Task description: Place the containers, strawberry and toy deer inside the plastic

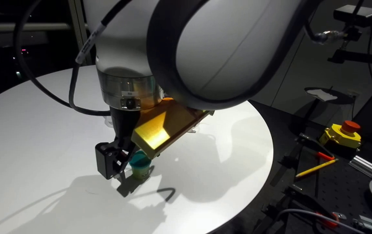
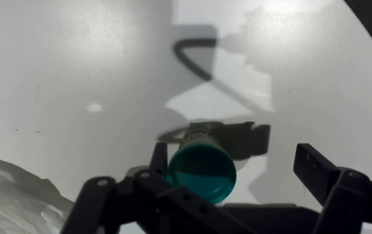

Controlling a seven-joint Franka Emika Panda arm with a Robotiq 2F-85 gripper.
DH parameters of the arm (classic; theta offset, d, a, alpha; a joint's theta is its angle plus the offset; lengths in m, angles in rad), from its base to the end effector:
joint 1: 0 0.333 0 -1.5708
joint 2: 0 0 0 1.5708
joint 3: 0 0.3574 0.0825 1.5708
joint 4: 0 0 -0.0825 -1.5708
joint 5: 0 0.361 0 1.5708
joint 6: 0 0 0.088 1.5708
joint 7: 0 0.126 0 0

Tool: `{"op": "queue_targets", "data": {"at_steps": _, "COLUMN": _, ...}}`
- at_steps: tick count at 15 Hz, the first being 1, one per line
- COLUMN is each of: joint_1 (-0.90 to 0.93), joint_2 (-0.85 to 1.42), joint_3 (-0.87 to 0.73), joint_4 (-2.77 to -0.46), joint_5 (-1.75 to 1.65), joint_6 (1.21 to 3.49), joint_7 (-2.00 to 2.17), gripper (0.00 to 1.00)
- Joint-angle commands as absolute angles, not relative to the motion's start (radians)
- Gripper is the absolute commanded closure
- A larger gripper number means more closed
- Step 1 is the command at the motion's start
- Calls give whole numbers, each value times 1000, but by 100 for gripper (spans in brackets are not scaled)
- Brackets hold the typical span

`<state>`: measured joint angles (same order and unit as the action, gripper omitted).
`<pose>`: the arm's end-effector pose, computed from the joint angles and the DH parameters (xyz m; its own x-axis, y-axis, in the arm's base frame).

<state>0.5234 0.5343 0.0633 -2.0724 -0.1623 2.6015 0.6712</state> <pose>0.4954 0.3301 0.2042 0.9985 0.0467 0.0271 0.0455 -0.9980 0.0432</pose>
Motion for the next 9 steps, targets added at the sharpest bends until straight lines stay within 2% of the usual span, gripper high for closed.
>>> {"op": "queue_targets", "data": {"at_steps": 1, "joint_1": 553, "joint_2": 542, "joint_3": 36, "joint_4": -2051, "joint_5": -193, "joint_6": 2604, "joint_7": 718, "gripper": 0}}
{"op": "queue_targets", "data": {"at_steps": 9, "joint_1": 563, "joint_2": 546, "joint_3": 27, "joint_4": -2044, "joint_5": -197, "joint_6": 2593, "joint_7": 741, "gripper": 0}}
